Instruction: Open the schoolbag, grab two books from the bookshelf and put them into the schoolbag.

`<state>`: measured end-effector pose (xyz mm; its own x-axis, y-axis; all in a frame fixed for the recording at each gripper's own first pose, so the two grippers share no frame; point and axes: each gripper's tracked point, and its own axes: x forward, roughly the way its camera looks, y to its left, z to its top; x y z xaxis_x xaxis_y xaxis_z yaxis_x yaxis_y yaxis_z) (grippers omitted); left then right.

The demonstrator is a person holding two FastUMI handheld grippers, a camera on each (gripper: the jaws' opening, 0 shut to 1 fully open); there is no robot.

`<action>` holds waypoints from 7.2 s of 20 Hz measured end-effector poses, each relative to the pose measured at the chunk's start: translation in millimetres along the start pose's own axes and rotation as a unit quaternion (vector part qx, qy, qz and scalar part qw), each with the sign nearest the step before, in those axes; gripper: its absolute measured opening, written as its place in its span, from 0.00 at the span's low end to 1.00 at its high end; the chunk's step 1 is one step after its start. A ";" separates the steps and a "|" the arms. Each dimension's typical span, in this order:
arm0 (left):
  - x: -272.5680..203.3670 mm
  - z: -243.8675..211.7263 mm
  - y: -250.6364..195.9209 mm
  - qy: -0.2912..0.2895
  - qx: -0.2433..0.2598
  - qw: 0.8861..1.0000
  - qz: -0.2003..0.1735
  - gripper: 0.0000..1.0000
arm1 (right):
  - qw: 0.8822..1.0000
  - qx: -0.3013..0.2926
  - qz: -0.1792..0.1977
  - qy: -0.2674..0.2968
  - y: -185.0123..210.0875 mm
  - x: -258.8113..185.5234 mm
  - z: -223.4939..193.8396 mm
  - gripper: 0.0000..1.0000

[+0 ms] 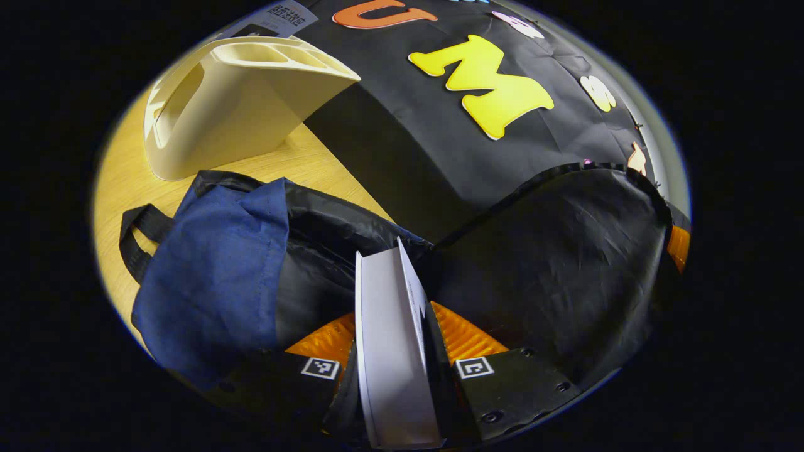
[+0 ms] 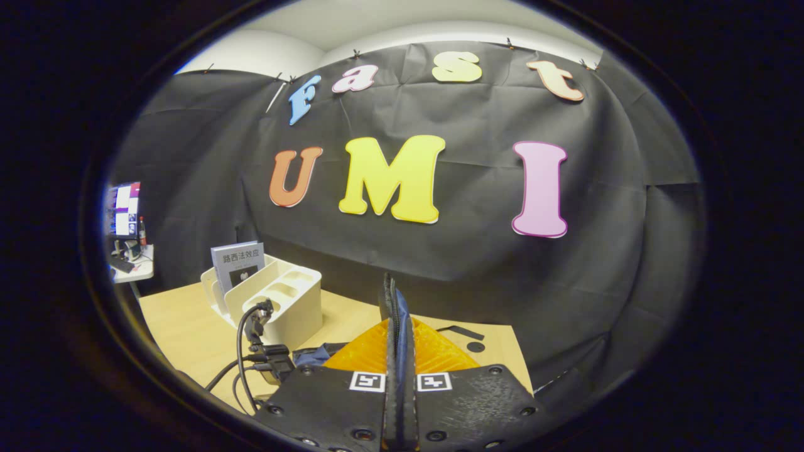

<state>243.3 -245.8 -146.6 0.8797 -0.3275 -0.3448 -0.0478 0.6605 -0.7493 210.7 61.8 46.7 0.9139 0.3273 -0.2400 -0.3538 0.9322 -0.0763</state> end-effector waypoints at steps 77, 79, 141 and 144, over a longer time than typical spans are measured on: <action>-86.0 385.0 212.5 0.193 0.399 0.848 0.290 0.47 | 0.995 0.090 -0.019 0.031 -13.1 -51.2 -99.6 0.04; -96.3 384.8 212.3 0.180 0.394 0.854 0.290 0.44 | 0.995 0.089 -0.017 0.032 -10.7 -49.3 -99.6 0.04; -96.8 141.0 57.2 0.064 -0.070 0.988 -0.119 0.43 | 0.997 0.006 -0.057 0.044 8.1 -27.4 -58.5 0.04; -87.2 122.9 55.3 0.043 -0.006 0.995 -0.091 0.43 | 0.998 0.008 -0.048 0.035 10.2 -28.0 -56.2 0.04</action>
<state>222.1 -97.6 -88.5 0.8304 -0.4976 -0.2505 0.1013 0.5770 -0.8104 170.3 53.4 -1.7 0.9270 0.2257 -0.2996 -0.2620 0.9612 -0.0865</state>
